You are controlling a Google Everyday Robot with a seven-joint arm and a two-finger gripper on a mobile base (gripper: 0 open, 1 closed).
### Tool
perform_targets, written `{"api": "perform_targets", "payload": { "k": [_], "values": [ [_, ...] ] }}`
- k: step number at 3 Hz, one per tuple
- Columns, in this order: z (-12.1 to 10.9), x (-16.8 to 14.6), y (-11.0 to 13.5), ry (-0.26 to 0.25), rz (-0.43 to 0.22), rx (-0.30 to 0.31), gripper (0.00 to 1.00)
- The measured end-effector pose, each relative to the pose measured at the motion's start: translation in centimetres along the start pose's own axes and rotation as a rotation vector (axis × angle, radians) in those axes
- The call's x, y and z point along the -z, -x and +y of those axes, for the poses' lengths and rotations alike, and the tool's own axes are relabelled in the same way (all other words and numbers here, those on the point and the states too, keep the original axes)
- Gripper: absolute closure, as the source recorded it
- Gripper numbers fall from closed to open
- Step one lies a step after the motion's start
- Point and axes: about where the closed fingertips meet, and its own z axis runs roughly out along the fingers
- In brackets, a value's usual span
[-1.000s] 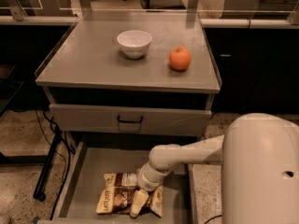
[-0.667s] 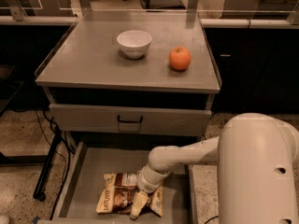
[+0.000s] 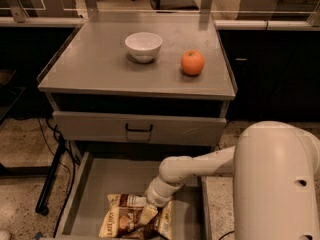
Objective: Pick brown chip bag from middle drawer and place on counter
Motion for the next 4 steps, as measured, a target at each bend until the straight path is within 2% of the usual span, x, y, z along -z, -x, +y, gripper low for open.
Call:
{"api": "perform_targets", "payload": {
  "k": [1, 2, 3, 4],
  "values": [
    [0.0, 0.0, 0.0, 0.000, 0.000, 0.000, 0.73],
    [0.0, 0.0, 0.0, 0.000, 0.000, 0.000, 0.95],
    [0.1, 0.4, 0.2, 0.000, 0.000, 0.000, 1.00],
    [0.6, 1.8, 1.4, 0.004, -0.013, 0.017, 1.00]
  ]
}}
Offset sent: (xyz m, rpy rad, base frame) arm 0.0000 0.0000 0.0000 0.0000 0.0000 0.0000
